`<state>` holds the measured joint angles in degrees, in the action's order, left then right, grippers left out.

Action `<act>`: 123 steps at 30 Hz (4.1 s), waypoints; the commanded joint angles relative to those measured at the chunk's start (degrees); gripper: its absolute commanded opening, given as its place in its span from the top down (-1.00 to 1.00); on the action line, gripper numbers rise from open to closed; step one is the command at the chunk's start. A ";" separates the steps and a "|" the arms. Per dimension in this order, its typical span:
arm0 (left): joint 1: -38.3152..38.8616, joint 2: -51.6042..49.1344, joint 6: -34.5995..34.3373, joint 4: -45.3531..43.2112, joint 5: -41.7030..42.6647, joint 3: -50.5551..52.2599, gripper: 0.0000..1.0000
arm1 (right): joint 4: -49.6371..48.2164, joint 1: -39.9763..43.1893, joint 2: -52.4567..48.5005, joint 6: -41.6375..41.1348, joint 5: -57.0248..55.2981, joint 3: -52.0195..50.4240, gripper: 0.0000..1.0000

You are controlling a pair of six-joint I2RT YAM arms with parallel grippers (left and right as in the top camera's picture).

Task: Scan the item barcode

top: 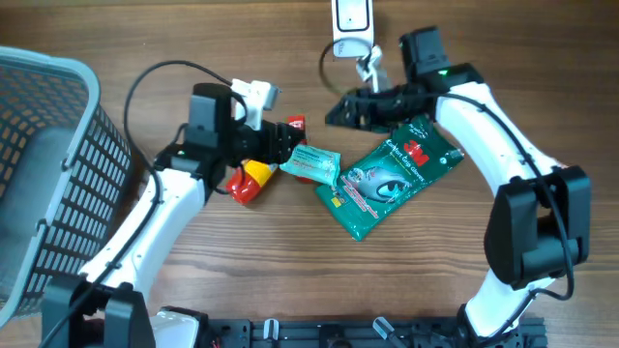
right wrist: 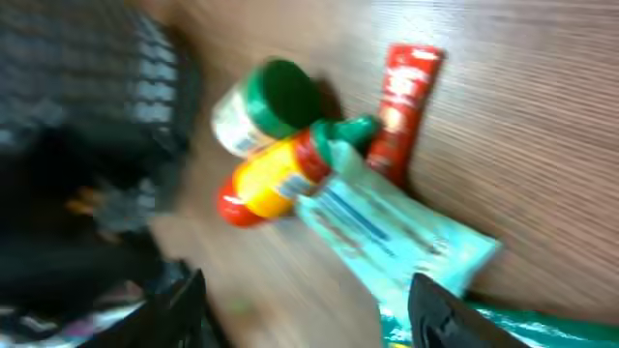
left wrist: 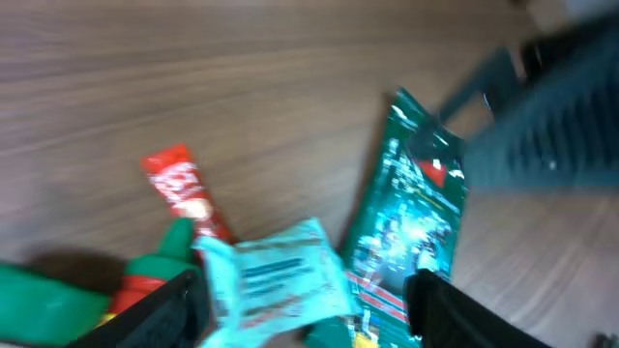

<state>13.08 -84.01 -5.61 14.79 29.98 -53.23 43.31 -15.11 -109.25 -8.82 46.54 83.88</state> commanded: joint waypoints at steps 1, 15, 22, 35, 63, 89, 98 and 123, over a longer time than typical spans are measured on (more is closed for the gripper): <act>-4.81 0.46 0.85 -0.13 3.63 -0.02 -0.68 | 3.52 -2.36 -1.31 11.02 -14.38 0.09 -0.39; -17.46 4.96 5.86 1.07 13.33 -0.02 -1.00 | -0.42 -14.34 -3.80 23.87 -34.97 -4.09 -0.91; -22.01 4.96 6.91 3.52 13.90 -0.02 -1.00 | -5.90 -14.34 -3.80 26.95 -32.96 -4.81 -0.89; -22.36 4.96 7.76 3.85 13.97 -0.02 -1.00 | -14.25 -14.34 -3.80 28.17 -31.41 -12.15 0.10; -22.34 4.96 8.39 5.49 13.94 -0.02 -1.00 | -10.23 -13.09 -8.13 26.25 -18.47 -9.70 0.91; -3.72 4.63 17.92 3.87 9.97 -0.02 -1.00 | 2.60 -1.16 1.01 34.29 18.03 -9.09 0.91; -3.69 4.61 29.62 7.41 22.12 -0.02 -1.00 | 2.12 -1.14 1.01 34.36 17.84 -9.09 0.91; -3.87 -4.20 38.40 3.61 24.65 -0.02 0.01 | 3.91 -1.14 1.01 36.02 18.05 -9.09 0.92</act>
<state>9.28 -87.70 32.05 18.37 54.74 -53.23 47.27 -16.21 -109.47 25.43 61.58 74.41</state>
